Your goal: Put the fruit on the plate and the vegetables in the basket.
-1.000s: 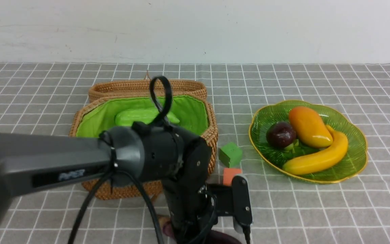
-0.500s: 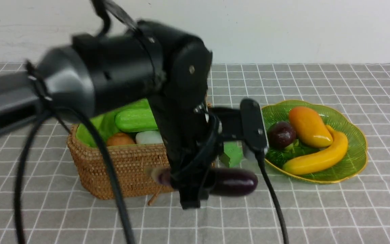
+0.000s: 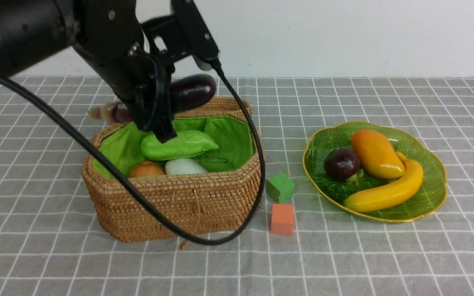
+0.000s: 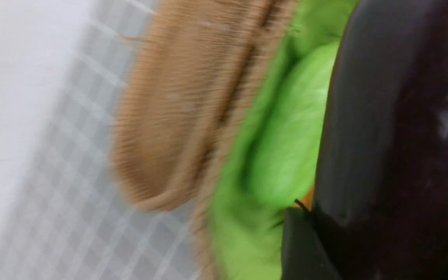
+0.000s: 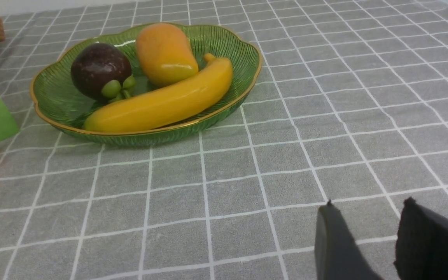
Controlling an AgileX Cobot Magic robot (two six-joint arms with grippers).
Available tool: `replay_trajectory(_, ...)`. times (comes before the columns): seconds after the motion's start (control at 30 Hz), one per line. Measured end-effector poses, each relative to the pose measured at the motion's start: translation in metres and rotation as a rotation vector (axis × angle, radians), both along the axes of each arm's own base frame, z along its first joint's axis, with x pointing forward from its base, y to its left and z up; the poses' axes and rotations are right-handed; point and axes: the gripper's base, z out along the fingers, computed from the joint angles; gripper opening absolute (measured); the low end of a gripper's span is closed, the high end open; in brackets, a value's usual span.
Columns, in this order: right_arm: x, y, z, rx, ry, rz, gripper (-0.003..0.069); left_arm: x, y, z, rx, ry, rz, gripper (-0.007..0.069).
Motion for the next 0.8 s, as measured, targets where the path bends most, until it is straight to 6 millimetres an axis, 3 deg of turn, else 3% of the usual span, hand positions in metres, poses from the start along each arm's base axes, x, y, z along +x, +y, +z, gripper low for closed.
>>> replay_trajectory(0.07, 0.0, 0.0, 0.0, 0.0, 0.0, 0.0, 0.0242, 0.004, -0.003, -0.019, 0.008, 0.042, -0.017, 0.0409)
replay_trajectory(0.13, 0.0, 0.0, 0.0, 0.0, 0.0, 0.0, 0.0242, 0.004, -0.005, -0.037, 0.026, 0.089, -0.033, 0.0519)
replay_trajectory(0.2, 0.0, 0.0, 0.0, 0.0, 0.0, 0.0, 0.0242, 0.004, -0.005, -0.041, 0.025, 0.096, -0.034, 0.0621)
replay_trajectory(0.3, 0.0, 0.0, 0.0, 0.0, 0.0, 0.0, 0.0242, 0.002, -0.003, -0.038, 0.024, 0.094, -0.03, 0.0658)
replay_trajectory(0.43, 0.0, 0.0, 0.0, 0.0, 0.0, 0.0, 0.0242, -0.012, 0.005, -0.021, 0.001, 0.113, 0.029, 0.0643)
replay_trajectory(0.47, 0.0, 0.0, 0.0, 0.0, 0.0, 0.0, 0.0242, -0.028, 0.015, 0.001, -0.038, 0.106, 0.098, 0.0598)
replay_trajectory(0.53, 0.0, 0.0, 0.0, 0.0, 0.0, 0.0, 0.0242, -0.039, 0.022, 0.014, -0.053, 0.107, 0.14, 0.0565)
replay_trajectory(0.57, 0.0, 0.0, 0.0, 0.0, 0.0, 0.0, 0.0242, -0.059, 0.034, 0.035, -0.088, 0.107, 0.211, 0.05)
replay_trajectory(0.63, 0.0, 0.0, 0.0, 0.0, 0.0, 0.0, 0.0242, -0.085, 0.049, 0.059, -0.135, 0.101, 0.291, 0.0411)
replay_trajectory(0.67, 0.0, 0.0, 0.0, 0.0, 0.0, 0.0, 0.0242, -0.106, 0.06, 0.076, -0.199, 0.081, 0.361, 0.0332)
replay_trajectory(0.7, 0.0, 0.0, 0.0, 0.0, 0.0, 0.0, 0.0242, -0.109, 0.062, 0.078, -0.211, 0.078, 0.372, 0.032)
replay_trajectory(0.8, 0.0, 0.0, 0.0, 0.0, 0.0, 0.0, 0.0242, -0.154, 0.086, 0.111, -0.436, -0.013, 0.538, 0.0138)
